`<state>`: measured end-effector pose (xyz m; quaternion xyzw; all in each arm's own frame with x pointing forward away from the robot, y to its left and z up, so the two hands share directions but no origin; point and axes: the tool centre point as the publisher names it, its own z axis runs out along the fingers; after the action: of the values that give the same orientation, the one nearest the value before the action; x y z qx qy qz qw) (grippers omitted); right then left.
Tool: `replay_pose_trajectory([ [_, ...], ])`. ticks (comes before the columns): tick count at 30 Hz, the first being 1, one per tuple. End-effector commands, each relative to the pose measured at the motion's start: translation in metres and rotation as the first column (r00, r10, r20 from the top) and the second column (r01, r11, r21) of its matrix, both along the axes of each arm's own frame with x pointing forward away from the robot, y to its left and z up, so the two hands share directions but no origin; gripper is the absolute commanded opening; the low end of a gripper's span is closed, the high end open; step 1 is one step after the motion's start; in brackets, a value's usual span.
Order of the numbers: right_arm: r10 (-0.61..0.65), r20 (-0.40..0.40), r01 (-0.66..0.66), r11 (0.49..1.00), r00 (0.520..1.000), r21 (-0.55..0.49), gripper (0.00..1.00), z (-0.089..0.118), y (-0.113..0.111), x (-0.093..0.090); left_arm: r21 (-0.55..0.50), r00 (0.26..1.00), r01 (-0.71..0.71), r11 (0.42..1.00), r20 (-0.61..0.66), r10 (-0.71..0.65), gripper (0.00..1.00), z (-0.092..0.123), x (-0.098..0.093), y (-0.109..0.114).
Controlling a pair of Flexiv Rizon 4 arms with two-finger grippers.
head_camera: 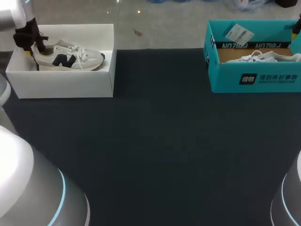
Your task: Take the shoe out of the shoebox, open the shoe tongue, remove and reinsert the insole, then place the shoe into the shoebox
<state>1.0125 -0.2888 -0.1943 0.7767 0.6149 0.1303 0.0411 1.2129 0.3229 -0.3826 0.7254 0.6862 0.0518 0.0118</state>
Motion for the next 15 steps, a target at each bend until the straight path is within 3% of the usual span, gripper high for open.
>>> replay_pose_trajectory([
  [1,-0.001,0.001,0.001,1.0,1.0,0.0,1.0,0.0,0.0,0.0,-0.004,1.0,-0.005,1.0,-0.022,0.005,0.48,-0.01,0.012,0.003],
  [8,-0.001,0.001,0.001,1.0,1.0,0.0,1.0,0.0,0.0,0.0,-0.008,0.999,-0.026,1.0,-0.042,0.025,0.47,-0.022,0.012,0.007],
  [15,-0.001,0.001,0.001,1.0,1.0,0.0,1.0,0.0,0.0,0.0,-0.003,0.998,-0.027,1.0,-0.056,0.026,0.37,-0.027,0.012,0.007],
])
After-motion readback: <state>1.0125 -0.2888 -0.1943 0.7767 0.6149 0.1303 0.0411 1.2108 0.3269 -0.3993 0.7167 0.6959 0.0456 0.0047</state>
